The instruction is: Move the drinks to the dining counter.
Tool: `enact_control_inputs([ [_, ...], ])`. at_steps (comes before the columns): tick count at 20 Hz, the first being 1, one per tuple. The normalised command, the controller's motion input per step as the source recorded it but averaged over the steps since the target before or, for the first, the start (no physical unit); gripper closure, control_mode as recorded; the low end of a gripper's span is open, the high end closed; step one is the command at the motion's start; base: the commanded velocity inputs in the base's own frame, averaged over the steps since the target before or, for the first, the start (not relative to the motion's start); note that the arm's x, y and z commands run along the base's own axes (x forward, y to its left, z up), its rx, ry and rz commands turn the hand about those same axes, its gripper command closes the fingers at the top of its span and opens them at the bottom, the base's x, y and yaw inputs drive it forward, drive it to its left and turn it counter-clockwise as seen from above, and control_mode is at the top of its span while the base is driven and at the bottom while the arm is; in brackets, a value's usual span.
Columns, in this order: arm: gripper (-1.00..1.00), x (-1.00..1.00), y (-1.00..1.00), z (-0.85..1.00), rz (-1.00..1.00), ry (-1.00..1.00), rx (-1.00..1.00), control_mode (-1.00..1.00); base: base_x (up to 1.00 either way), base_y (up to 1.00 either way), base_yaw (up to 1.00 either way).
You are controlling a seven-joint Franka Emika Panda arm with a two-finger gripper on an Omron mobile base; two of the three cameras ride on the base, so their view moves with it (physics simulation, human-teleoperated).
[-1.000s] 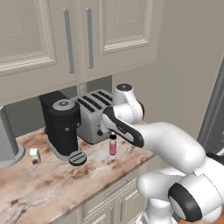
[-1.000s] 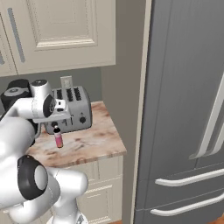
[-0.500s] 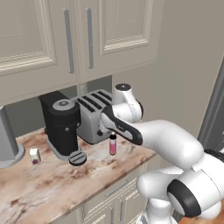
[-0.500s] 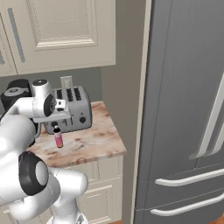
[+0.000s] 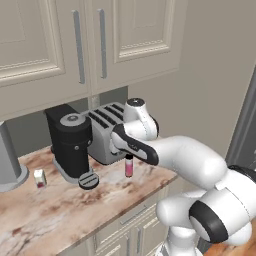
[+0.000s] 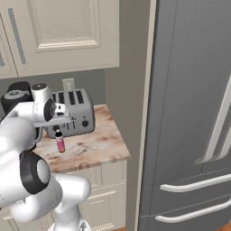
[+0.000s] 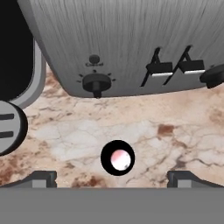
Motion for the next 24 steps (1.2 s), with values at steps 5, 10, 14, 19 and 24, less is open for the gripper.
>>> enact_control_inputs([
  [5,-1.0,0.22,0.0,-0.08,0.0,-0.01,0.0,-1.0,0.0,0.0,0.0],
  [10,-1.0,0.03,0.0,-0.01,0.0,0.0,0.0,-1.0,0.0,0.0,0.0],
  [14,-1.0,0.0,0.0,-0.03,0.01,0.0,0.0,-1.0,0.0,0.0,0.0],
  [19,-1.0,0.0,0.0,-0.01,0.0,0.0,0.0,-1.0,0.0,0.0,0.0],
  [24,-1.0,0.0,-0.03,-0.05,0.0,0.0,0.0,-1.0,0.0,0.0,0.0],
])
